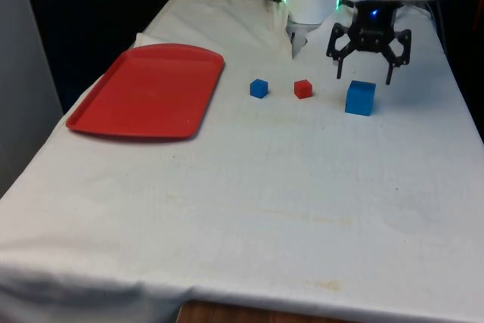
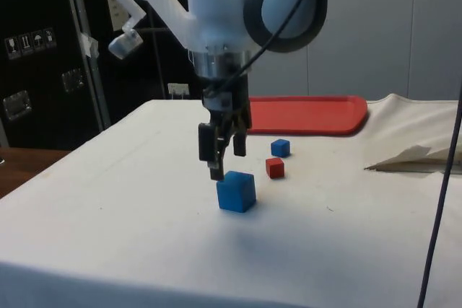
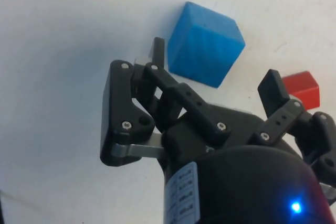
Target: Pick up the largest block and place it onto the tray.
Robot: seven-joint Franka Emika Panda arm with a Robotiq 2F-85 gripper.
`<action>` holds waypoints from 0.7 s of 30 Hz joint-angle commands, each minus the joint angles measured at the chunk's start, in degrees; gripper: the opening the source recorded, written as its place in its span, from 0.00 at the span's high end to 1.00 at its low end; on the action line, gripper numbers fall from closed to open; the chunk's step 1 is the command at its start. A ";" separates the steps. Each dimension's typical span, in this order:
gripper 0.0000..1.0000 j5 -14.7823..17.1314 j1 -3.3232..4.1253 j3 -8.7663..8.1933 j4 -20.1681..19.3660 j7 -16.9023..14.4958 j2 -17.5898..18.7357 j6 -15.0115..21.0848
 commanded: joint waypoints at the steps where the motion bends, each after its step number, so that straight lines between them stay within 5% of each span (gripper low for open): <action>1: 0.00 0.06 0.00 -0.06 -0.40 0.46 0.46 1.38; 19: 0.00 0.11 0.00 0.11 -0.74 3.38 7.10 9.74; 21: 0.11 0.11 0.00 0.11 -0.69 3.61 7.56 10.31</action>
